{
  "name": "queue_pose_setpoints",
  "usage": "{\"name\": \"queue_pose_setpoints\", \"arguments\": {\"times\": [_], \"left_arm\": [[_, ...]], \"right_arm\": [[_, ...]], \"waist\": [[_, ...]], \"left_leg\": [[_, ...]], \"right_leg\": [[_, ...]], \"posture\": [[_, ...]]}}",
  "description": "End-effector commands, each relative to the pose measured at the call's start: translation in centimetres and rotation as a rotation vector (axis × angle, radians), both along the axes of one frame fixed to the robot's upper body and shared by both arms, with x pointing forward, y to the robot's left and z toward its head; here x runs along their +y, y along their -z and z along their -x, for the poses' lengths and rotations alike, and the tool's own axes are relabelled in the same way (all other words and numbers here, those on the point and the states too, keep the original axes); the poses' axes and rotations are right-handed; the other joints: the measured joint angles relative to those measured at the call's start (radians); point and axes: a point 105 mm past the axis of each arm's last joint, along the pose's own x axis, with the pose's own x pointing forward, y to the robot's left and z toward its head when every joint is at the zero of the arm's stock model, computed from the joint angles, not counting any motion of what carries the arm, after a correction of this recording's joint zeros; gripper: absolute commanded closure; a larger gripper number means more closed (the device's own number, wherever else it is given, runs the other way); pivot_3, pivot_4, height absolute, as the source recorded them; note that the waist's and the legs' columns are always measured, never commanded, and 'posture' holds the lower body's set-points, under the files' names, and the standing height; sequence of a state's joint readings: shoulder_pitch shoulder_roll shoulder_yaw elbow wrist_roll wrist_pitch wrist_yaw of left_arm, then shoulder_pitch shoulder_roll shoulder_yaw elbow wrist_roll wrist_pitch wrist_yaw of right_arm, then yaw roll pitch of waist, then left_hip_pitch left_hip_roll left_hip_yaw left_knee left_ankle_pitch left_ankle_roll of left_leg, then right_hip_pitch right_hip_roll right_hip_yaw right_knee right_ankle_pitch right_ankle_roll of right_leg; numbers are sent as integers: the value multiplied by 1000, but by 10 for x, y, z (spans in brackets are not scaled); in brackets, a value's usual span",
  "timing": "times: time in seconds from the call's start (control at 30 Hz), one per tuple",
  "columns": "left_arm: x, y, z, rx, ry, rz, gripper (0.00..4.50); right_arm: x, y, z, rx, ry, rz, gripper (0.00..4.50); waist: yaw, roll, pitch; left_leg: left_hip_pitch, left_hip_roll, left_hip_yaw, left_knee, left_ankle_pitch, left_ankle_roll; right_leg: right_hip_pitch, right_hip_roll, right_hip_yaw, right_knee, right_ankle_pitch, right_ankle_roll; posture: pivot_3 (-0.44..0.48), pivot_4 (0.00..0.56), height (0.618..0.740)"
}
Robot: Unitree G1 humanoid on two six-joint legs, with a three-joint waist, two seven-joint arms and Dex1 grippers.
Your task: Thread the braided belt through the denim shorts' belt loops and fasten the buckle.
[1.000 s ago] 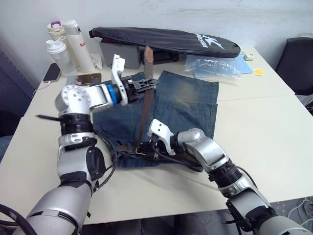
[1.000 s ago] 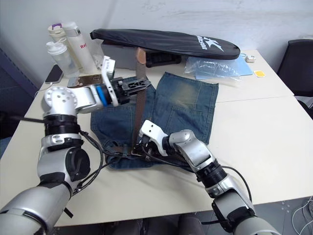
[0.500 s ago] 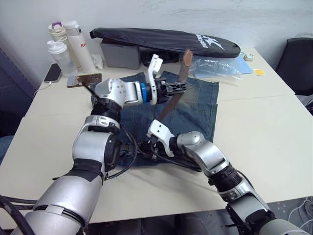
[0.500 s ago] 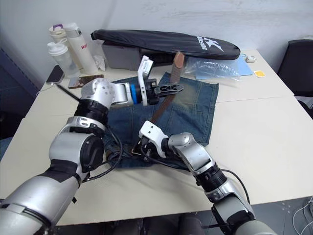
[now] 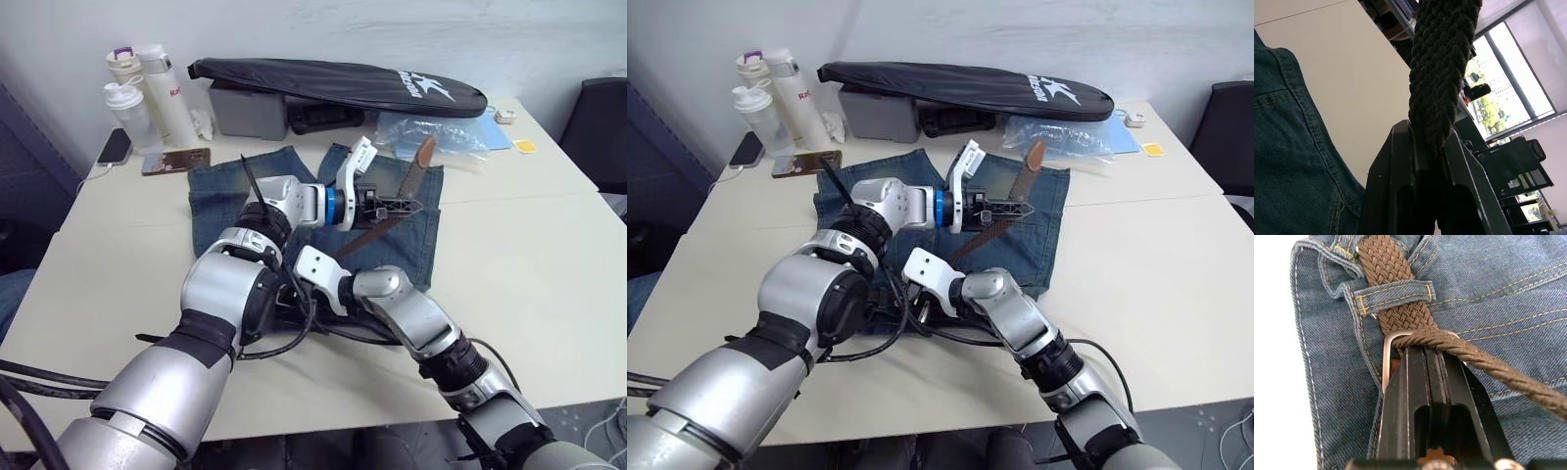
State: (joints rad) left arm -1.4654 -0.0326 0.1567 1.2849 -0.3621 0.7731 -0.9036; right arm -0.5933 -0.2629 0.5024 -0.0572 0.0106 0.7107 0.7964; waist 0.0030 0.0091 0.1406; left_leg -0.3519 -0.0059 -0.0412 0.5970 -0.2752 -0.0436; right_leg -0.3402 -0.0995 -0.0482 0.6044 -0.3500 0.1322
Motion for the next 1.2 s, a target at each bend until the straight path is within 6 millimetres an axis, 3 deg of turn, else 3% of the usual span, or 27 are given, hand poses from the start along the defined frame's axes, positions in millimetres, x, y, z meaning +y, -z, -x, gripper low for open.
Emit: {"name": "queue_pose_setpoints", "arguments": {"times": [0.03,0.23,0.43,0.67,0.77,1.0,1.2], "left_arm": [[-31,-58,13,-137,60,151,4500],[-54,-73,21,-149,46,203,4500],[-60,-50,12,-106,-53,161,4500],[-30,-4,-21,23,-292,81,4500],[-12,12,-32,57,-365,49,4500],[8,15,-40,88,-399,78,4500],[11,9,-40,102,-390,118,4500]], "right_arm": [[-7,73,38,235,-68,182,4457],[-5,73,43,249,-102,190,4457],[-3,71,42,219,-129,196,4457],[-4,64,34,142,-136,184,4457],[-19,57,17,112,-40,208,4457],[-38,34,8,213,150,102,4457],[-51,13,9,198,210,80,4457]], "waist": [[1,0,0],[15,-2,1],[21,-2,2],[18,-3,3],[18,-2,3],[27,0,1],[26,0,2]], "left_leg": [[0,0,0,0,0,0],[-1,-1,0,0,0,1],[0,-1,0,0,0,1],[0,-1,0,0,0,1],[0,-1,0,0,0,1],[-2,-2,0,2,0,1],[-4,-9,0,-1,2,4]], "right_leg": [[0,0,0,0,0,0],[0,-1,0,0,0,0],[0,-1,-1,-1,0,0],[0,-1,-1,0,0,0],[0,-1,-1,1,0,0],[2,-3,-4,0,0,0],[1,-9,-5,1,0,0]], "posture": [[0,150,740],[0,150,740],[0,150,740],[0,150,740],[0,150,740],[0,150,740],[0,150,740]]}}
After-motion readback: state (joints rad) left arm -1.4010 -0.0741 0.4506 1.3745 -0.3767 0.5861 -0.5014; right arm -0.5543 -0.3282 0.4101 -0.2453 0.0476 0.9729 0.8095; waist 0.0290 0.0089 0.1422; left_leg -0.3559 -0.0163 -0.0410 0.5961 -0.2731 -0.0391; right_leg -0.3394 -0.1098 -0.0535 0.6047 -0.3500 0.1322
